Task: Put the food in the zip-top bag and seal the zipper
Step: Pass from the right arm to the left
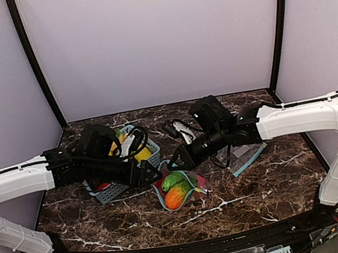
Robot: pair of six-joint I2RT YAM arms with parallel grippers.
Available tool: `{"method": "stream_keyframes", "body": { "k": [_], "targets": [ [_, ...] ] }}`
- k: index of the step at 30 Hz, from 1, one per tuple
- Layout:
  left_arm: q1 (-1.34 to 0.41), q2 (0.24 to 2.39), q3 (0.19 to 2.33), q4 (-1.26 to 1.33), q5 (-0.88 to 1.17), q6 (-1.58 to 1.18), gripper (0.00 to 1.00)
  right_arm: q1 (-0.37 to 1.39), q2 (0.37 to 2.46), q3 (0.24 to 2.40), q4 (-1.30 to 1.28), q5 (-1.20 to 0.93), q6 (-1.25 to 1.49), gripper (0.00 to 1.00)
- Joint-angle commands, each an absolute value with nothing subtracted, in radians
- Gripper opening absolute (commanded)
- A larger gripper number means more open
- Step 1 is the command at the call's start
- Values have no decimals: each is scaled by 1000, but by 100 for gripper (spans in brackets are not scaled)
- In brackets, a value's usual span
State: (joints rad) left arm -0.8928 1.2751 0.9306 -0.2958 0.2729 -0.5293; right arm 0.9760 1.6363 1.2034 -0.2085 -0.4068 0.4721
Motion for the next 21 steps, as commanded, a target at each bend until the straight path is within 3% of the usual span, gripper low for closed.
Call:
{"method": "stream_keyframes", "body": {
  "k": [1,11,18,21],
  "targets": [
    [-900,1291,979,-379,240,-444,68,968,1650,1224,-183,-391,481,0],
    [-909,1337,980,-424,235,-428,61,958,1665,1233,-186,-394,492,0],
    [-910,1332,983,-420,217,-417,41,955,1673,1228,-186,-385,495,0],
    [-909,1341,983,-417,223,-407,23,955,1672,1225,-186,-383,489,0]
  ]
}}
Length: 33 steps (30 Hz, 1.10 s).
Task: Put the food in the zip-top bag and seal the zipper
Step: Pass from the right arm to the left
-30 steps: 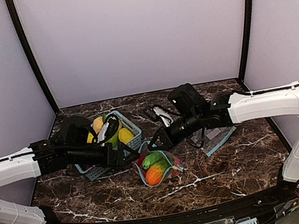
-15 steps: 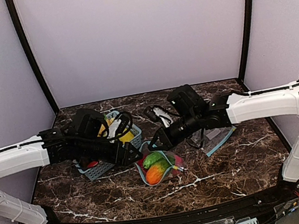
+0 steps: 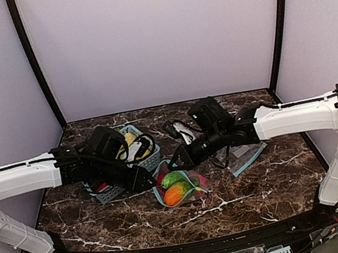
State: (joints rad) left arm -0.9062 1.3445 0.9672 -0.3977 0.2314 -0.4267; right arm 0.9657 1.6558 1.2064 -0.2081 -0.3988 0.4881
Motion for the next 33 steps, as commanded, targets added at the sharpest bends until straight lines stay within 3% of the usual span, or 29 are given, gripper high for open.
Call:
{"method": "stream_keyframes", "body": {
  "k": [1,2,4,9,13,22,33],
  "targets": [
    [-909,1342,983,-417,223,-408,19,955,1670,1223,-187,-381,481,0],
    [-909,1344,983,-414,223,-411,12,956,1665,1221,-187,-381,469,1],
    [-909,1345,980,-407,224,-422,4,956,1650,1209,-183,-380,429,13],
    [-909,1351,984,-404,231,-461,1,984,1573,1153,-187,-290,269,72],
    [-907,1358,992,-398,249,-494,1,1033,1533,1131,-229,-155,177,97],
    [-901,1350,990,-394,262,-518,1,1207,1515,1078,-164,168,110,99],
    [-897,1350,988,-393,271,-523,1,1291,1563,1066,-110,297,77,99]
  ]
}}
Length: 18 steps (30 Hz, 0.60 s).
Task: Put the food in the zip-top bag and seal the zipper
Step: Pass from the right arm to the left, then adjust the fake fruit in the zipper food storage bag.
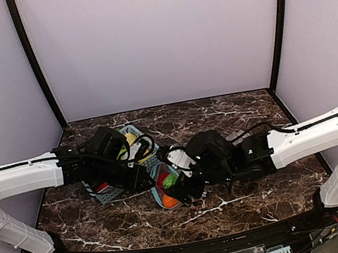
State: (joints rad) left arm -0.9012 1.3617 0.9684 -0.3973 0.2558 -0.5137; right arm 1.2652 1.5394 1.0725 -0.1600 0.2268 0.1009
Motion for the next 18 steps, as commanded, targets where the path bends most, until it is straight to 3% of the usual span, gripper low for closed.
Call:
{"method": "stream_keyframes", "body": {
  "k": [1,18],
  "targets": [
    [-897,1350,988,-393,270,-523,1,1295,1566,1068,-109,298,76,99],
    [-894,1349,992,-397,274,-523,1,1317,1625,1067,-117,311,55,99]
  ]
}}
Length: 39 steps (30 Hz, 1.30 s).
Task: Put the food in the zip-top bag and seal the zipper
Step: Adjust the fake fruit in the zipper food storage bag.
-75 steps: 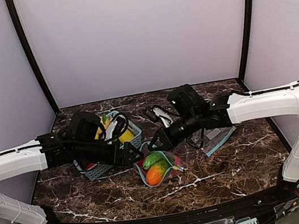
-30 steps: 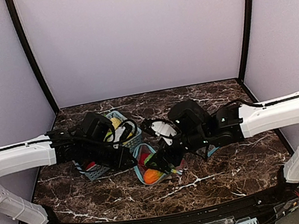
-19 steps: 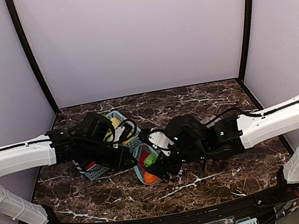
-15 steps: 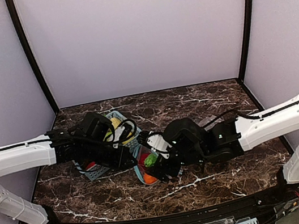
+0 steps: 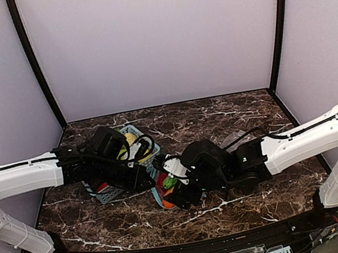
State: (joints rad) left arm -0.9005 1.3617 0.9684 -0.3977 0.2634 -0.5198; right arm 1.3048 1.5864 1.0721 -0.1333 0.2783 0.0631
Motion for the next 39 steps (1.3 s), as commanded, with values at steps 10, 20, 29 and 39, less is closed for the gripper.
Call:
{"method": "stream_keyframes", "body": {
  "k": [10,20,29,39],
  "targets": [
    [-893,1345,993,-412,288,-519,1,1295,1676,1113,-197,468,151,99],
    [-892,1344,993,-441,316,-507,1,1224,1657,1128,-267,540,271,95],
    [-877,1322,989,-420,321,-525,1,1190,1642,1150,-268,472,284,95],
    [-714,1276,936,-372,408,-551,1,1185,1381,1064,-181,90,172,99]
  ]
}}
